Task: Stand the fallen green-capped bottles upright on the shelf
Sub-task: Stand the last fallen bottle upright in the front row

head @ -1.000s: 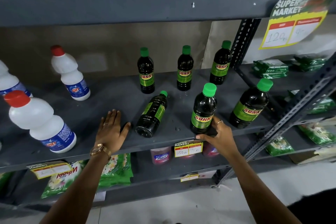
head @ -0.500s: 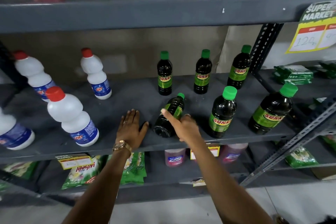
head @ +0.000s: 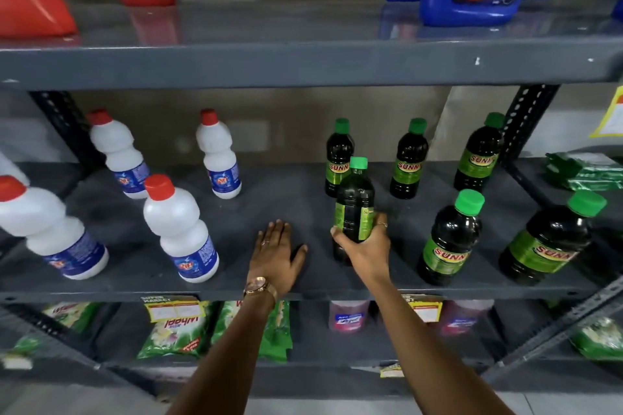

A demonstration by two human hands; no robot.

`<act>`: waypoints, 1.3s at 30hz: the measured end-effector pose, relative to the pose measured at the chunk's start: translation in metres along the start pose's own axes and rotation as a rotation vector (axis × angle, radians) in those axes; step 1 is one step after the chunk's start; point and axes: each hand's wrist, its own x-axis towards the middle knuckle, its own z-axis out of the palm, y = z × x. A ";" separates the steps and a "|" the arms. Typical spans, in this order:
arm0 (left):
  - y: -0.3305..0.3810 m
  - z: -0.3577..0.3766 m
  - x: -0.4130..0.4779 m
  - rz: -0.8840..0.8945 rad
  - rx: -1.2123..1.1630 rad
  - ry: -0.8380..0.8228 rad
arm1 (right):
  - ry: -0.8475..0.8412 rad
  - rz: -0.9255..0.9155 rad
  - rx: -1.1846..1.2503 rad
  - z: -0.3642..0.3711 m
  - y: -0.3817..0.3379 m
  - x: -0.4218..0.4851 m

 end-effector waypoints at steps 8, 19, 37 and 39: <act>-0.004 0.001 0.002 -0.001 -0.026 0.006 | -0.082 -0.136 -0.027 0.012 0.002 0.035; -0.010 0.004 0.003 0.009 -0.042 -0.004 | -0.043 -0.180 -0.156 0.015 0.017 0.030; -0.011 0.000 0.003 0.015 -0.037 -0.032 | 0.069 -0.179 -0.216 0.017 0.010 0.033; -0.011 0.000 0.002 0.018 -0.038 -0.023 | -0.034 -0.185 -0.174 0.012 0.014 0.032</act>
